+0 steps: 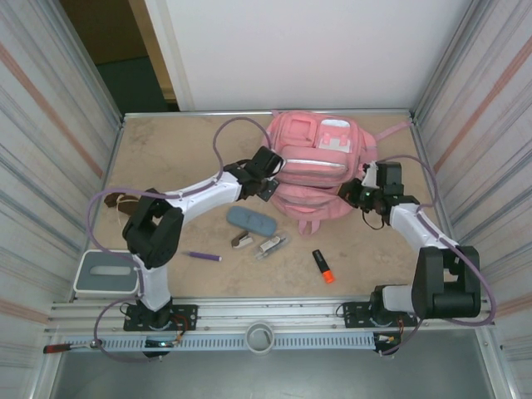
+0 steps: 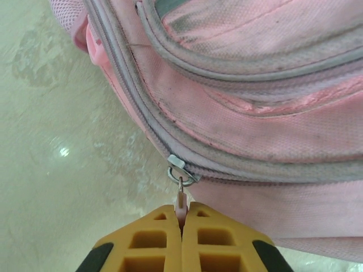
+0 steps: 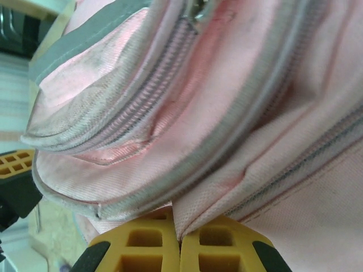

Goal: Pack books, pencil case, and school supplies into a backpack

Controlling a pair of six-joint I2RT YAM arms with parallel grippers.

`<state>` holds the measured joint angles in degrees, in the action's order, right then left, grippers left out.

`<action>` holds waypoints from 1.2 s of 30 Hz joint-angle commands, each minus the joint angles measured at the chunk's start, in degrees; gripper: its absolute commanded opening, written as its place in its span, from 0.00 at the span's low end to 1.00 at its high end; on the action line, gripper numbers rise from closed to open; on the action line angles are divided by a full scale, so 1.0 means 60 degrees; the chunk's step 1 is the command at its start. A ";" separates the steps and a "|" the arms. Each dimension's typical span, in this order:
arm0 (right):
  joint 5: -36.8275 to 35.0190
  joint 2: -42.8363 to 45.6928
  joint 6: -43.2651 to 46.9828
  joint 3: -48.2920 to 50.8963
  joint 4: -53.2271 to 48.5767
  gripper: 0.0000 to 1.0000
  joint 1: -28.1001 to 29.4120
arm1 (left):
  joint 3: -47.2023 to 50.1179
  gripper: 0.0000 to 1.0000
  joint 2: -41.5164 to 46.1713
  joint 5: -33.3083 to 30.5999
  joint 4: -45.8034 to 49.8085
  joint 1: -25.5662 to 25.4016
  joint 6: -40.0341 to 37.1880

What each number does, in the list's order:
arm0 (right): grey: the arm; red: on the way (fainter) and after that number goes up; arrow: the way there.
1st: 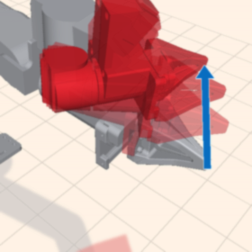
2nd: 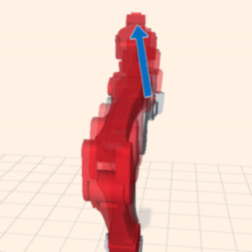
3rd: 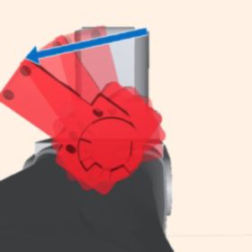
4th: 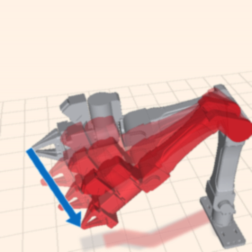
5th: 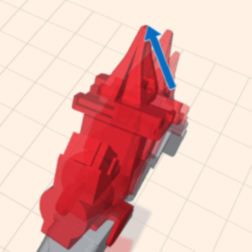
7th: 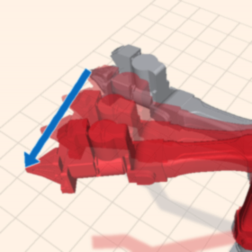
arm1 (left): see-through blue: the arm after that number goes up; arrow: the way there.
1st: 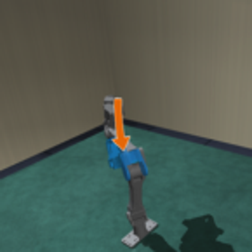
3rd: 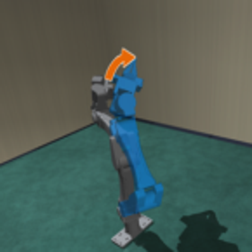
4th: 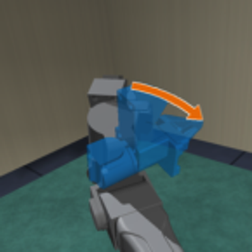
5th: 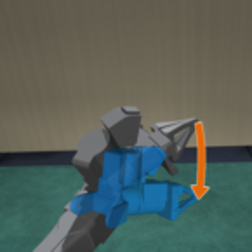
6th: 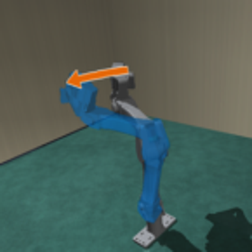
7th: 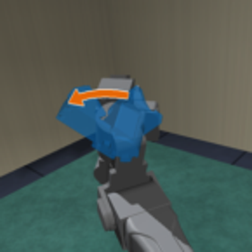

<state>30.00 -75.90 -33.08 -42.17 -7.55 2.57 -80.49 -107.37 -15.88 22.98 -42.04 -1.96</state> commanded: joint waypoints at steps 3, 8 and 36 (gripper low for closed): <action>0.0527 -0.0450 0.0893 -0.0892 -0.0161 0.00 0.0593 | 0.0807 0.00 0.1286 -0.0547 0.0328 0.0079 0.0473; 0.0148 -0.0602 0.1447 -0.1229 -0.1005 0.00 0.0257 | 0.0964 0.00 0.1475 -0.0160 0.0155 -0.0227 0.0678; -0.2028 0.0189 -0.0272 0.0455 0.0242 0.65 0.0302 | -0.1282 0.00 -0.0277 0.0706 0.0255 -0.1401 0.0428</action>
<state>20.62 -73.06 -33.98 -37.74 -8.82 2.85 -86.15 -108.97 -11.75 25.54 -50.33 0.86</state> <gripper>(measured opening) 0.662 0.060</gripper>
